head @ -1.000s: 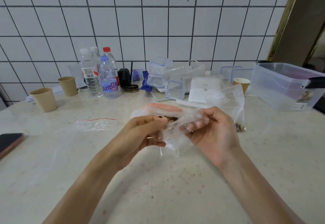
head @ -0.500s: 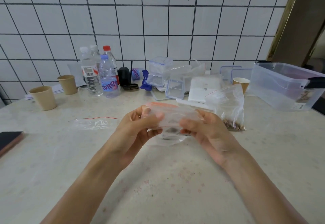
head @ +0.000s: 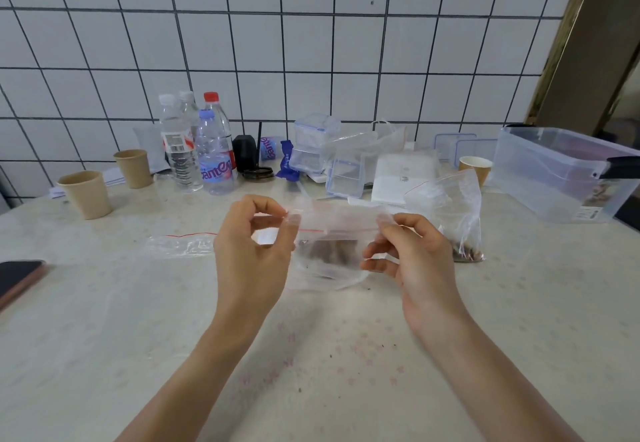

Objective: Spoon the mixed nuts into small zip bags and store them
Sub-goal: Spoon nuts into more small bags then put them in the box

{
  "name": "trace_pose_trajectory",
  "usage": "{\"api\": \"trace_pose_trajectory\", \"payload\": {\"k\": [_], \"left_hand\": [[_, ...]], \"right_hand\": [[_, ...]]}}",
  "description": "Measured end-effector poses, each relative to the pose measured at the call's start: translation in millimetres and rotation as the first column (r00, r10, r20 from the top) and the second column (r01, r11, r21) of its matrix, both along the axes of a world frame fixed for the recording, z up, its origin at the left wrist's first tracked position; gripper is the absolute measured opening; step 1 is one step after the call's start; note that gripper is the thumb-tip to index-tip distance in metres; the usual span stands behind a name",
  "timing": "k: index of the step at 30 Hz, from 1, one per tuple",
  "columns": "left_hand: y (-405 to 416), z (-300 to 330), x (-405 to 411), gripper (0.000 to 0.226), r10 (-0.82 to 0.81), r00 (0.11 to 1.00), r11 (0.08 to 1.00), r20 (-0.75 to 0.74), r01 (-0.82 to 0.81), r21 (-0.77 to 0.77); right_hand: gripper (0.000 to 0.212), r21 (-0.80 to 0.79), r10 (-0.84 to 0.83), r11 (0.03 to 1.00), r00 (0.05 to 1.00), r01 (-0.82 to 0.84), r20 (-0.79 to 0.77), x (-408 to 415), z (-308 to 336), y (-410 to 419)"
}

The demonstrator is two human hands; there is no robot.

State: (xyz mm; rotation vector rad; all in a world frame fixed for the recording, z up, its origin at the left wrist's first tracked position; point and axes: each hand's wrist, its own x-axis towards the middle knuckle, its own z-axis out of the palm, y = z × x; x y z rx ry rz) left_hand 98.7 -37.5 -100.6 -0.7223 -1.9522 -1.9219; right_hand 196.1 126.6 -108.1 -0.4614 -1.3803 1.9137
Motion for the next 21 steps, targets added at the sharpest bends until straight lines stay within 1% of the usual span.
{"api": "trace_pose_trajectory", "payload": {"k": [1,3,5,7,9,12,15,16,17,18,21], "left_hand": [[-0.7,-0.4,-0.4,0.015,0.020,1.000,1.000,0.000,-0.020,-0.023],[-1.3,0.6,0.8,0.013,-0.008,0.997,1.000,0.076,0.008,-0.004],[-1.3,3.6,2.5,0.010,-0.107,0.973,0.992,0.204,0.092,0.082],[-2.0,6.9,4.6,0.014,-0.238,0.914,0.964,0.328,0.182,0.192],[-3.5,8.7,5.1,0.018,-0.400,0.812,0.906,0.426,0.281,0.315],[-4.9,10.7,3.3,0.011,-0.617,0.631,0.779,0.470,0.407,0.476],[-3.0,12.1,0.2,0.011,-0.740,0.435,0.671,0.514,0.419,0.612],[-2.1,12.3,-0.1,0.011,-0.765,0.387,0.643,0.515,0.415,0.643],[-1.5,12.2,-0.6,0.012,-0.780,0.364,0.625,0.509,0.418,0.659],[-1.1,12.2,-1.2,0.014,-0.784,0.365,0.620,0.502,0.429,0.657],[-1.4,13.2,-1.0,0.014,-0.760,0.425,0.650,0.493,0.474,0.594]], "right_hand": [[0.014,-0.011,-0.001,1.000,1.000,0.001,-0.005,0.3,0.6,-0.1],[0.017,-0.035,-0.001,0.999,1.000,0.000,-0.015,1.6,1.9,-0.4],[0.016,-0.052,0.006,0.999,1.000,-0.007,-0.021,3.8,3.4,0.9],[0.014,-0.089,0.032,0.995,0.999,-0.035,-0.029,6.0,4.5,3.0],[0.011,-0.157,0.077,0.984,0.996,-0.084,-0.047,7.0,5.7,5.4],[0.015,-0.235,0.165,0.954,0.980,-0.187,-0.111,6.6,7.4,8.1],[0.015,-0.238,0.232,0.931,0.951,-0.279,-0.206,6.4,8.8,10.7],[0.018,-0.243,0.255,0.919,0.937,-0.312,-0.240,6.8,9.7,11.0],[0.020,-0.247,0.277,0.906,0.924,-0.343,-0.264,7.1,10.6,11.4],[0.020,-0.247,0.298,0.896,0.913,-0.368,-0.279,7.4,11.8,11.3],[0.021,-0.222,0.346,0.886,0.900,-0.407,-0.266,8.4,13.6,9.9]]}}
